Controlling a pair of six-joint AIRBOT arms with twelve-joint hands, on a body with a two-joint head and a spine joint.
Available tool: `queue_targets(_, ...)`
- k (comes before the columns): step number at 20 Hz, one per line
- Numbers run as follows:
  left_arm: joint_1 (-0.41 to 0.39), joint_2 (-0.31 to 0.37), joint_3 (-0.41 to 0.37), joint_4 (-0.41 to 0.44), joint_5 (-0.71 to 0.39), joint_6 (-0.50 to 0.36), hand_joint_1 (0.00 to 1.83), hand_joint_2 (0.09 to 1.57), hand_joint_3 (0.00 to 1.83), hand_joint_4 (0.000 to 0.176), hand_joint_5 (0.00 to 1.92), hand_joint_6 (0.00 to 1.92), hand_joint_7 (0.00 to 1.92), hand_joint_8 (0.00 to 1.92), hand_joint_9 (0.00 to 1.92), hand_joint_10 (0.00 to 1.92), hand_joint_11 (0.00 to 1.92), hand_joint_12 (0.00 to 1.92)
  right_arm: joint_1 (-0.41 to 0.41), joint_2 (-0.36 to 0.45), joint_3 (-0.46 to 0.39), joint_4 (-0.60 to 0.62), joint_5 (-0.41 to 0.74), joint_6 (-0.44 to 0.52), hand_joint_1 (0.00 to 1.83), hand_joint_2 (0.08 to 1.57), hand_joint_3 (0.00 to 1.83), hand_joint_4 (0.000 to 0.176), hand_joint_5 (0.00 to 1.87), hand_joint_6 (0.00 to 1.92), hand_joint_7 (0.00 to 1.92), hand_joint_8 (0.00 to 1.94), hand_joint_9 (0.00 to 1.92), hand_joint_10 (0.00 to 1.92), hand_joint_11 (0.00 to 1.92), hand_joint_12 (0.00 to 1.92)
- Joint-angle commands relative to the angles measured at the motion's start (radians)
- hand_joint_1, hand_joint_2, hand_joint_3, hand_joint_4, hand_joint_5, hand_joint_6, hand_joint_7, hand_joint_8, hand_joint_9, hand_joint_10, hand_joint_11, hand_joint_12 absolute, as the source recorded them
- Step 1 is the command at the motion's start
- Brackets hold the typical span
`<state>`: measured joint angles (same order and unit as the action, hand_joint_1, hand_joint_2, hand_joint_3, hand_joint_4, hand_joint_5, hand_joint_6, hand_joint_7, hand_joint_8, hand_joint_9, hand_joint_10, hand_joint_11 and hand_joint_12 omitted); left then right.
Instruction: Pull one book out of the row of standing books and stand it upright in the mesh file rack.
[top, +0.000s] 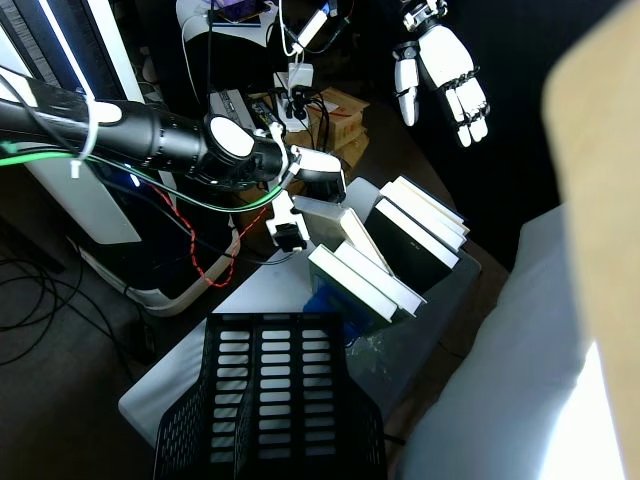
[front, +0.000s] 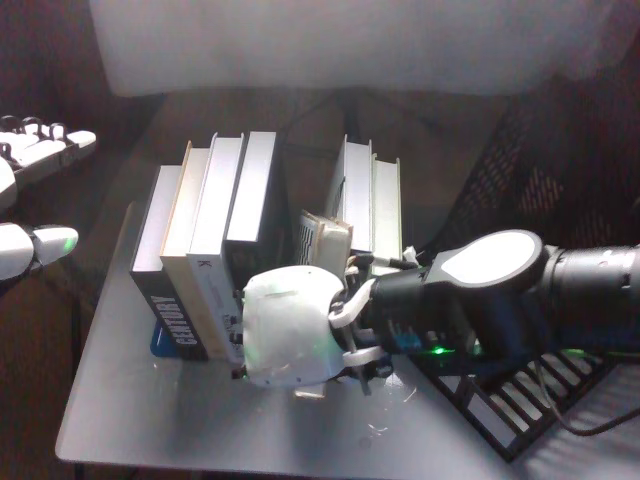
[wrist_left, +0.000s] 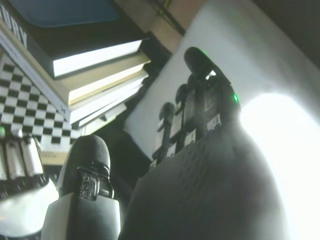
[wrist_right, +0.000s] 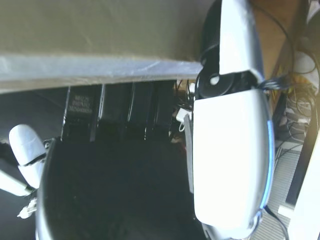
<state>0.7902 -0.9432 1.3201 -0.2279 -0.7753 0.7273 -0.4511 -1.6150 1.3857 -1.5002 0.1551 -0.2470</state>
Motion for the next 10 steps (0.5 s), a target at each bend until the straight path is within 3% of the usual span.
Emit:
queue_targets(1,-0.006,0.013,0.008,-0.022,-0.113,-0.004,0.39,1.4,0.0,0.085,0.0,0.0,0.0,0.0,0.0,0.0,0.0,0.89,0.002,0.033,-0.001,0.035,-0.048,0.022,1.16,1.12,0.01,0.0,0.97,1.09,1.43,1.87,1.56,1.92,1.33,1.92)
queue_targets(4,-0.007,0.013,0.007,-0.024,-0.117,-0.004,0.4,1.39,0.0,0.083,0.0,0.0,0.0,0.0,0.0,0.0,0.0,0.84,0.017,0.072,-0.026,0.06,-0.015,0.022,1.16,1.12,0.02,0.0,0.97,1.09,1.43,1.87,1.56,1.92,1.33,1.92)
queue_targets(5,-0.006,0.012,0.007,-0.025,-0.117,-0.005,0.39,1.39,0.0,0.086,0.0,0.0,0.0,0.0,0.0,0.0,0.0,0.61,0.022,0.084,-0.035,0.069,-0.004,0.022,1.33,1.09,0.07,0.0,0.91,1.08,1.12,1.12,0.98,1.46,0.81,1.77)
queue_targets(6,-0.007,0.01,0.007,-0.025,-0.117,-0.005,0.4,1.4,0.0,0.081,0.0,0.0,0.0,0.0,0.0,0.0,0.0,0.7,0.029,0.099,-0.045,0.077,0.009,0.022,1.37,1.1,0.03,0.0,0.94,1.11,1.12,0.81,0.84,1.33,0.6,1.78)
queue_targets(8,-0.004,0.008,0.008,-0.027,-0.118,-0.005,0.42,1.39,0.0,0.085,0.0,0.0,0.0,0.0,0.0,0.0,0.0,0.65,0.039,0.117,-0.057,0.081,0.03,0.03,1.37,1.12,0.0,0.0,0.89,1.17,1.08,0.85,0.81,1.29,0.55,1.78)
queue_targets(10,-0.005,0.005,0.01,-0.027,-0.119,-0.006,0.43,1.39,0.0,0.075,0.01,0.0,0.0,0.0,0.0,0.0,0.0,0.54,0.049,0.134,-0.064,0.077,0.048,0.053,1.38,1.1,0.0,0.0,0.99,1.01,1.1,0.79,0.83,1.26,0.56,1.72)
